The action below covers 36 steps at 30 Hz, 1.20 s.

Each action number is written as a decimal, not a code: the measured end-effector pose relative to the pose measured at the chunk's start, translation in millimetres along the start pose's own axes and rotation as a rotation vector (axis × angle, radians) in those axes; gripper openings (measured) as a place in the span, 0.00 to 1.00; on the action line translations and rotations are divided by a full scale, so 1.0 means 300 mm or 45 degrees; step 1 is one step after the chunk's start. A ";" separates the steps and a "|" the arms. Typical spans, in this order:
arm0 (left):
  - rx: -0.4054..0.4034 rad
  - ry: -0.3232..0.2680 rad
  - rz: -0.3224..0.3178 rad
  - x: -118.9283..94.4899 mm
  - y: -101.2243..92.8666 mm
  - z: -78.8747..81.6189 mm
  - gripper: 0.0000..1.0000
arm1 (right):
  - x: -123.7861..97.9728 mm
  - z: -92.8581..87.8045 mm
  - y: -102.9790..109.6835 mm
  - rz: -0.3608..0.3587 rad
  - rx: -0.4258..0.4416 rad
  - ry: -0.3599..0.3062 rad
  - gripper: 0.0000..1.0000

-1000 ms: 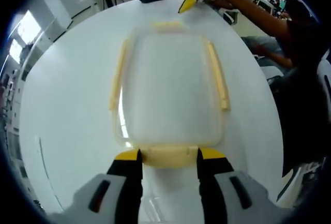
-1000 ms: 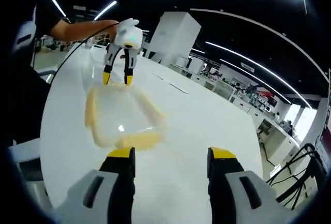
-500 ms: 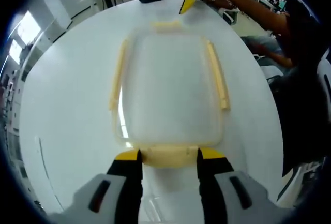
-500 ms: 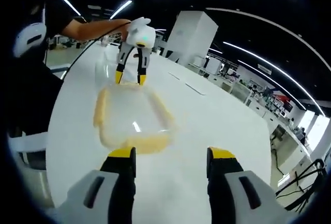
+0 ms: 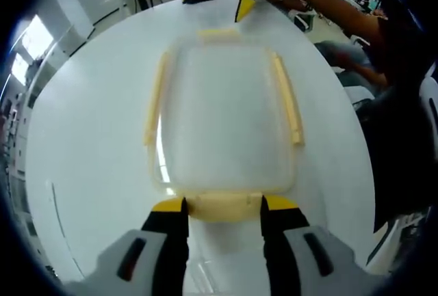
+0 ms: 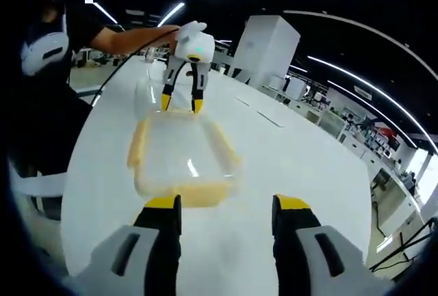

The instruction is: Snap each plastic latch of the storage box into its locked position after aligning the lid with the box until every specified latch is closed and the lid sits flush.

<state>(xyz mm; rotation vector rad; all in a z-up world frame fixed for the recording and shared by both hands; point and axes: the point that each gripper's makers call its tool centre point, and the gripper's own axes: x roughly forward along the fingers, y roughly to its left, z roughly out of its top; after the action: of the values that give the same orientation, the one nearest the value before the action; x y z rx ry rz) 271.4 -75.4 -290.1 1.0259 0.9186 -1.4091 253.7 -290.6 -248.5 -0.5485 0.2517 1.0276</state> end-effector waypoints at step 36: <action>0.001 -0.010 -0.003 -0.002 0.000 0.002 0.41 | 0.091 -0.033 0.093 0.319 0.015 0.108 0.47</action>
<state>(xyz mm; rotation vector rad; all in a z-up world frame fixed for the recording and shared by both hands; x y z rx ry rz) 271.4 -76.0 -289.4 1.0195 0.9137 -1.4143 243.8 -264.6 -277.7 -0.5602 0.4091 1.2461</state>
